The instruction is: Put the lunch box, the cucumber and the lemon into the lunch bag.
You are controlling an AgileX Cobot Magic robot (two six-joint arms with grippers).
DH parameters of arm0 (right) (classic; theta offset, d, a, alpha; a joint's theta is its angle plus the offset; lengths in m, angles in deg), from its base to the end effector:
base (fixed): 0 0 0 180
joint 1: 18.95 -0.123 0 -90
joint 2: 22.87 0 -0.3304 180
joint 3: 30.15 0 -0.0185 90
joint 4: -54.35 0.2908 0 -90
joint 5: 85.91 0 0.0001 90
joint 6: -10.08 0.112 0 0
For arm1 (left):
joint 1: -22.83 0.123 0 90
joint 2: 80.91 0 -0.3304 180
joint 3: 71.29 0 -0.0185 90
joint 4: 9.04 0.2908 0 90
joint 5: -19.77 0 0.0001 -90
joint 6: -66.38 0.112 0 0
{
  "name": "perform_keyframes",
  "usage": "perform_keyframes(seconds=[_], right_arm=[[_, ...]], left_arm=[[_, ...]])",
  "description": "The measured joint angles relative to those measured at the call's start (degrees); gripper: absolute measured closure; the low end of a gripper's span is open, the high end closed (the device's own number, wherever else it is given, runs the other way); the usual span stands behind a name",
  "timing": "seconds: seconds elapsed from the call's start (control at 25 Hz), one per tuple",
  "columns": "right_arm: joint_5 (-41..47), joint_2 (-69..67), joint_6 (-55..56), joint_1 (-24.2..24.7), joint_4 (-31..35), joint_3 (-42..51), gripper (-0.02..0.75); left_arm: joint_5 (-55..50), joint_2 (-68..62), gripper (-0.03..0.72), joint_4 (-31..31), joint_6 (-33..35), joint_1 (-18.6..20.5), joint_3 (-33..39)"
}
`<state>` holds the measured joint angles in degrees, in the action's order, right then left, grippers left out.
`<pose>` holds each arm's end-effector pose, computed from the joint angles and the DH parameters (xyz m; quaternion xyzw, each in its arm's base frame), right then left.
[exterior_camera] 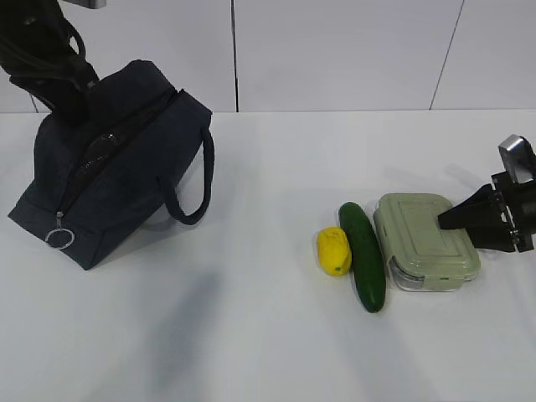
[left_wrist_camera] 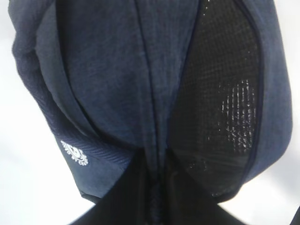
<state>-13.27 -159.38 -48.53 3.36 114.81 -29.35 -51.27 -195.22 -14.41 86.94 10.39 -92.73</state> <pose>0.4371 -0.0788 0.0889 -0.0041 0.8770 0.4685 0.1062 0.4454 -0.1084 0.3208 0.2724 0.9509 -0.0360 0.1427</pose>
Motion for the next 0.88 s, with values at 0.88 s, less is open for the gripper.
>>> perform_keyframes(seconds=[0.88], right_arm=[[-3.96, 2.24, 3.64, -0.23, 2.06, 0.22, 0.372]], left_arm=[[0.00, 0.00, 0.671, -0.05, 0.00, 0.00, 0.00]])
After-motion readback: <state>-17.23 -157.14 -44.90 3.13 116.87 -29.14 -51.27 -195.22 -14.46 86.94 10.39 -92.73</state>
